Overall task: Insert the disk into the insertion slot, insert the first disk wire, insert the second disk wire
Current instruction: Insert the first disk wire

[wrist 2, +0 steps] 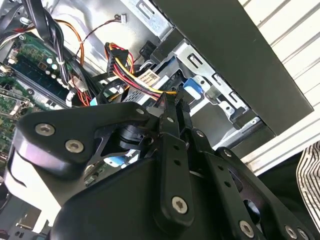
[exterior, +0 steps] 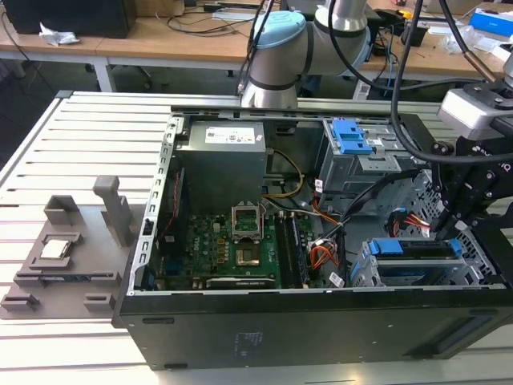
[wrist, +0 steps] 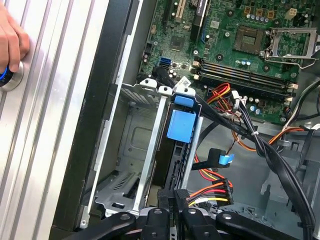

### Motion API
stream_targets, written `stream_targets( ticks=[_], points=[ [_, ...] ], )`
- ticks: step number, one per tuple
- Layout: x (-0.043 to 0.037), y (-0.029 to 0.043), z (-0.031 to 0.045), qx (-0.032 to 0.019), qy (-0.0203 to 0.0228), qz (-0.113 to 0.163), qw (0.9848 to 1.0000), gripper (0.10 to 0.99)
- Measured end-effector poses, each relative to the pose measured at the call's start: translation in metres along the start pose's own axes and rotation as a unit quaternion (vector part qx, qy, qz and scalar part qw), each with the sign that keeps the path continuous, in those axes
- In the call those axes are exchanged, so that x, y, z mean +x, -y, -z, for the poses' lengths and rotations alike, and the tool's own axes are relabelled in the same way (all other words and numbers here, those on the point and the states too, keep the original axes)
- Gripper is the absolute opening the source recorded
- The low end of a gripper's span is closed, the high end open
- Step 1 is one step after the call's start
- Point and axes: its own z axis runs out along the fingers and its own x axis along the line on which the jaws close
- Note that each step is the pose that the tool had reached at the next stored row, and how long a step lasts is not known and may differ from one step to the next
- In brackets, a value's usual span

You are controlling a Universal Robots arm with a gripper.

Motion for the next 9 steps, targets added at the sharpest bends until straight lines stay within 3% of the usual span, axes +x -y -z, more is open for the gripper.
stream_targets(
  ticks=[3, 6, 9],
  points=[
    [0.0, 0.0, 0.0, -0.0001, 0.0001, -0.001, 1.0, 0.169],
    [0.0, 0.0, -0.0004, -0.0021, 0.0015, -0.026, 0.9997, 0.169],
    [0.0, 0.0, -0.0008, -0.0059, 0.0056, -0.077, 0.997, 0.169]
  ],
)
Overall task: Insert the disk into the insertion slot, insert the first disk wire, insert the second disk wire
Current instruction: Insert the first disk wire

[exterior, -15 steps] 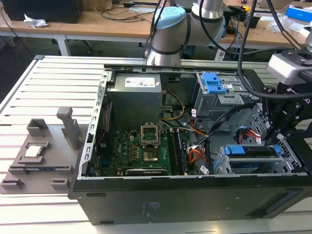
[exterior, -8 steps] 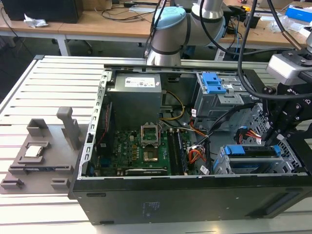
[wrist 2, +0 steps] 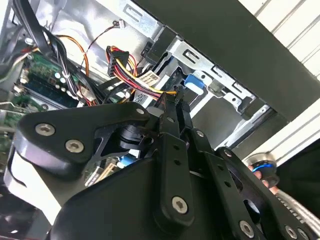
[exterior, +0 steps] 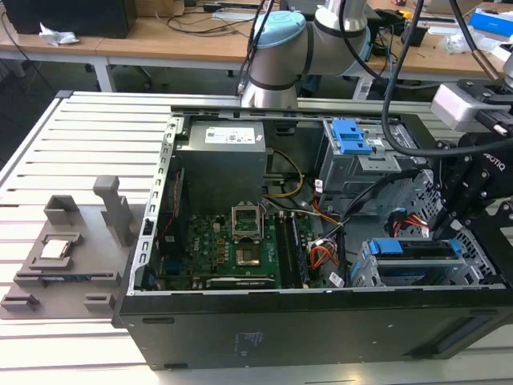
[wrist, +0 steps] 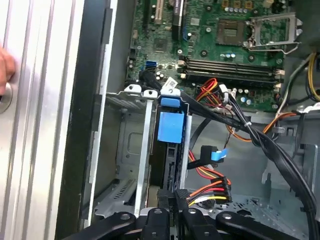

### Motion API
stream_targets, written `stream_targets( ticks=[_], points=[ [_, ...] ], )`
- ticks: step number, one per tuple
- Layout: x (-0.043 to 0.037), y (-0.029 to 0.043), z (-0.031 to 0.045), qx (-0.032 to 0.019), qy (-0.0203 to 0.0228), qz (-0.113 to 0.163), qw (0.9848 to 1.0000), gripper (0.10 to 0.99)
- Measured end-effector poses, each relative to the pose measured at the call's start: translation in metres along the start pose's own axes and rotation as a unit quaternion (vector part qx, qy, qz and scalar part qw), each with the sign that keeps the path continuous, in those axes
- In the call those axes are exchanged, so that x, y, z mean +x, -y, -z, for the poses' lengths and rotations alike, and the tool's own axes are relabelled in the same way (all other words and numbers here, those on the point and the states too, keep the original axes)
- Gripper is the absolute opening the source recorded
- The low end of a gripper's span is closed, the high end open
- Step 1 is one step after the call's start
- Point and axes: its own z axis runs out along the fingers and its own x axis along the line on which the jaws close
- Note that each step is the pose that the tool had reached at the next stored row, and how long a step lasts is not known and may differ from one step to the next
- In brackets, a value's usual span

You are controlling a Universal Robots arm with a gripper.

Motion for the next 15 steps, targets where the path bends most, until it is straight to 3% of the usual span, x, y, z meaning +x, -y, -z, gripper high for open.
stream_targets(
  ticks=[3, 4, 5, 9, 15],
  points=[
    [-0.0001, -0.0001, -0.0001, 0.0005, 0.0154, -0.009, 0.9998, 0.169],
    [-0.0001, -0.0002, -0.0001, 0.0007, 0.0258, -0.016, 0.9995, 0.169],
    [-0.0002, -0.0001, -0.0007, 0.0006, 0.0279, -0.021, 0.9994, 0.169],
    [0.0017, -0.0004, -0.0041, 0.0001, 0.0285, -0.03, 0.9992, 0.169],
    [0.008, -0.0064, -0.0079, 0.0001, 0.0284, -0.031, 0.9991, 0.169]
  ],
)
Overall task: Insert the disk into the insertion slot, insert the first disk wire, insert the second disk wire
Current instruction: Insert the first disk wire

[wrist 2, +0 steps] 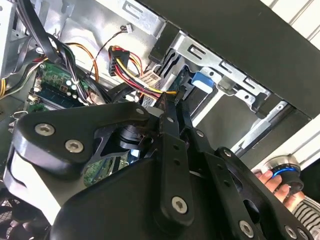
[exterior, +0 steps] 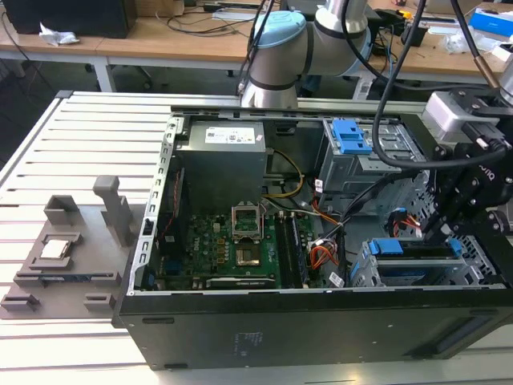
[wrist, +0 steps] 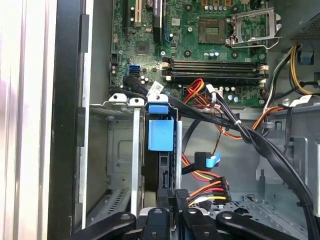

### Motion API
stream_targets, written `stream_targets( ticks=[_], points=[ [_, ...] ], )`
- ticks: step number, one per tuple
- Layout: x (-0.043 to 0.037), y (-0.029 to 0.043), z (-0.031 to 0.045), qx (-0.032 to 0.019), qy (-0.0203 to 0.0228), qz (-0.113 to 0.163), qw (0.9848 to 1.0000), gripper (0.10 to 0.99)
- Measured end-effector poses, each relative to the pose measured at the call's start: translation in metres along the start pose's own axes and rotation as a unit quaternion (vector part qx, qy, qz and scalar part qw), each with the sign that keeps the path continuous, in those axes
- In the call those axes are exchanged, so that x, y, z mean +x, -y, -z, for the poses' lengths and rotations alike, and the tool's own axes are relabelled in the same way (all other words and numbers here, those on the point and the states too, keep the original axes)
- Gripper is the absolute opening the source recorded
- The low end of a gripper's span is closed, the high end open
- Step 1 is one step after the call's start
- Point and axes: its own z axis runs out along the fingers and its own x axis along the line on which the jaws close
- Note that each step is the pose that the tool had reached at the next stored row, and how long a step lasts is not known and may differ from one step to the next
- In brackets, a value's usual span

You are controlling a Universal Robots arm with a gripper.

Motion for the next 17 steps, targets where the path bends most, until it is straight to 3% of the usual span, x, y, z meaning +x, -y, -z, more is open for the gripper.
stream_targets(
  ticks=[12, 17],
  points=[
    [0.0021, 0.0, -0.0021, -0.0002, 0.0005, -0.009, 1.0, 0.169],
    [0.002, -0.0006, -0.0063, -0.0002, 0.0005, -0.01, 1.0, 0.169]
  ],
)
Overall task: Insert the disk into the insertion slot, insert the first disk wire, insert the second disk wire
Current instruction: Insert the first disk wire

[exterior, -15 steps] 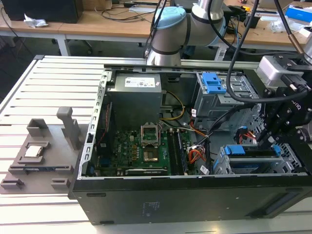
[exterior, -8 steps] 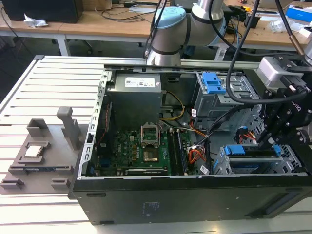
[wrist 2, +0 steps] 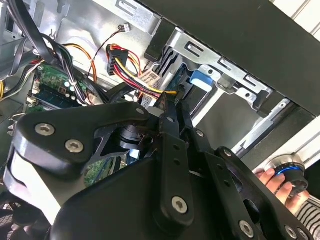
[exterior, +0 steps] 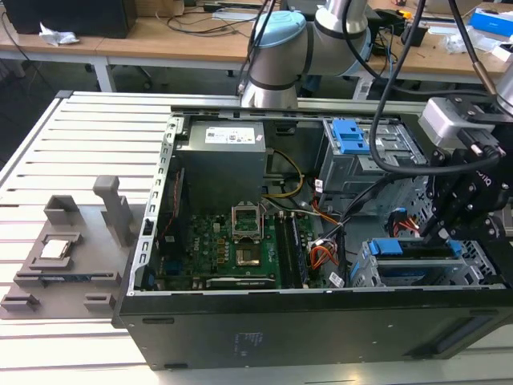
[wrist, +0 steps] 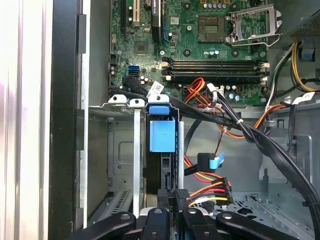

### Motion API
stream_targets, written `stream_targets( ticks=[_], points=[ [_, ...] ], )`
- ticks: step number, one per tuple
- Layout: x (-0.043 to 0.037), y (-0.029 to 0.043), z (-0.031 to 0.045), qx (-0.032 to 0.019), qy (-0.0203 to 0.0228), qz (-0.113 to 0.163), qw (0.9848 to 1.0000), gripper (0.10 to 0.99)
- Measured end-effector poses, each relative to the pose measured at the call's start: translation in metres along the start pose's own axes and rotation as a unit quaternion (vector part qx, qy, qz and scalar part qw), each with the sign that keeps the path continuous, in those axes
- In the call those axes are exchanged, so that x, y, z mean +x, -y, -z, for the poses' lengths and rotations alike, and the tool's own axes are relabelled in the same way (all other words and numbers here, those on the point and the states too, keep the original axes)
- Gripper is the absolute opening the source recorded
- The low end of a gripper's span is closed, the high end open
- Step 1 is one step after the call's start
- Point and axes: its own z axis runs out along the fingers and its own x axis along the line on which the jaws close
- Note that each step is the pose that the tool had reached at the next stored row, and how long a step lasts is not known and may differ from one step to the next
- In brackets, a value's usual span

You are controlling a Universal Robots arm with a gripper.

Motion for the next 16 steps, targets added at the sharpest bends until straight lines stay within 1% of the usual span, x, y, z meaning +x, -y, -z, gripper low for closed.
stream_targets(
  ticks=[3, 8, 9, 10, 11, 12, 13, 15, 16],
  points=[
    [-0.0001, -0.0012, -0.0027, 0.0001, -0.0005, 0.0, 1.0, 0.169],
    [-0.0001, -0.0016, -0.0035, -0.0002, 0.0002, 0.0, 1.0, 0.169],
    [-0.0001, -0.0017, -0.0044, -0.0003, 0.0011, 0.0, 1.0, 0.169],
    [-0.0001, -0.0016, -0.0044, -0.0001, 0.001, 0.0, 1.0, 0.176],
    [-0.0001, -0.0016, -0.0041, -0.0001, 0.0006, 0.0, 1.0, 0.239],
    [0.0, -0.0016, -0.0035, -0.0001, 0.0001, 0.0, 1.0, 0.239],
    [0.0, -0.0016, -0.0021, 0.0, 0.0001, 0.0, 1.0, 0.239],
    [0.0002, -0.0022, 0.0094, 0.0, 0.0001, 0.0, 1.0, 0.239],
    [0.0003, -0.0024, 0.0126, 0.0, 0.0001, 0.0, 1.0, 0.239]
  ],
)
